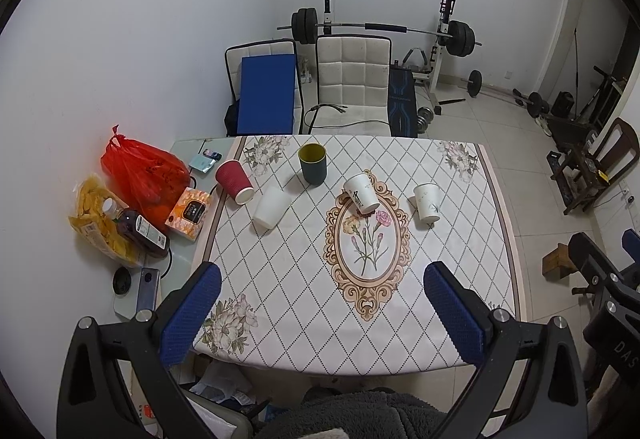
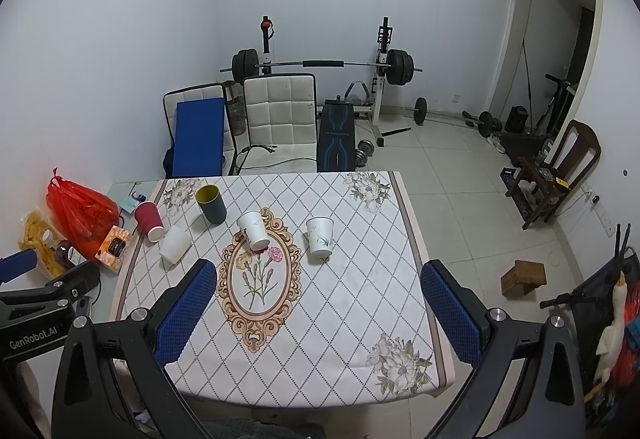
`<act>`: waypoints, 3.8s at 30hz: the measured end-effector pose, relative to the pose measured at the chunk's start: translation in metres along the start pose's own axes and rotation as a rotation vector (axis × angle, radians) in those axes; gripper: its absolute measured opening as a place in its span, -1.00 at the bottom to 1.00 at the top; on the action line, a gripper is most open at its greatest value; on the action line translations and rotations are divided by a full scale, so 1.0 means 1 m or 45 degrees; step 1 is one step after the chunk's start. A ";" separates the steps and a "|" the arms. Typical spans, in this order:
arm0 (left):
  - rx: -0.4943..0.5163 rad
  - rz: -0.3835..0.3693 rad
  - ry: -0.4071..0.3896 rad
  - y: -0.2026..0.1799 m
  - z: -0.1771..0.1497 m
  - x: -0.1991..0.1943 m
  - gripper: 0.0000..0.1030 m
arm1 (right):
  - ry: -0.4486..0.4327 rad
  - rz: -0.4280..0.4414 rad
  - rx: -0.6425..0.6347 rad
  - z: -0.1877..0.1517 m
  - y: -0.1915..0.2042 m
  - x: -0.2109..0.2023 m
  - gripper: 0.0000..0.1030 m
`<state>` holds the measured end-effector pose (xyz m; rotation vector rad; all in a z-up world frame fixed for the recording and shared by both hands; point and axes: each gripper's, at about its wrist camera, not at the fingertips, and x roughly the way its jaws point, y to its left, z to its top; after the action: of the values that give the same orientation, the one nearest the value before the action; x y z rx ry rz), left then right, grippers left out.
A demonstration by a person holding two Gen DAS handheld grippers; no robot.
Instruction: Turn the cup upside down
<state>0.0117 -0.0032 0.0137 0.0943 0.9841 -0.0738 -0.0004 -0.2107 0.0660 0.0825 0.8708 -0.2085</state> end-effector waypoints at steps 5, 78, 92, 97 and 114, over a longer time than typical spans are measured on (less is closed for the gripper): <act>0.000 -0.001 0.000 -0.001 0.003 0.001 1.00 | -0.002 0.005 0.004 -0.001 0.001 -0.002 1.00; 0.362 -0.259 0.922 -0.266 0.064 0.541 0.55 | 0.978 -0.175 0.171 -0.114 -0.120 0.511 1.00; 0.392 -0.225 0.888 -0.271 0.071 0.556 0.18 | 0.970 -0.177 0.168 -0.114 -0.124 0.504 1.00; 0.419 -0.218 0.850 -0.255 0.073 0.535 0.18 | 0.965 -0.163 0.164 -0.117 -0.122 0.500 1.00; 0.292 -0.116 0.858 -0.145 0.014 0.414 0.18 | 0.912 0.037 0.075 -0.145 -0.090 0.436 1.00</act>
<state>0.2364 -0.1572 -0.3305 0.2979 1.6512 -0.2499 0.1446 -0.3402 -0.3602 0.2334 1.5753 -0.1783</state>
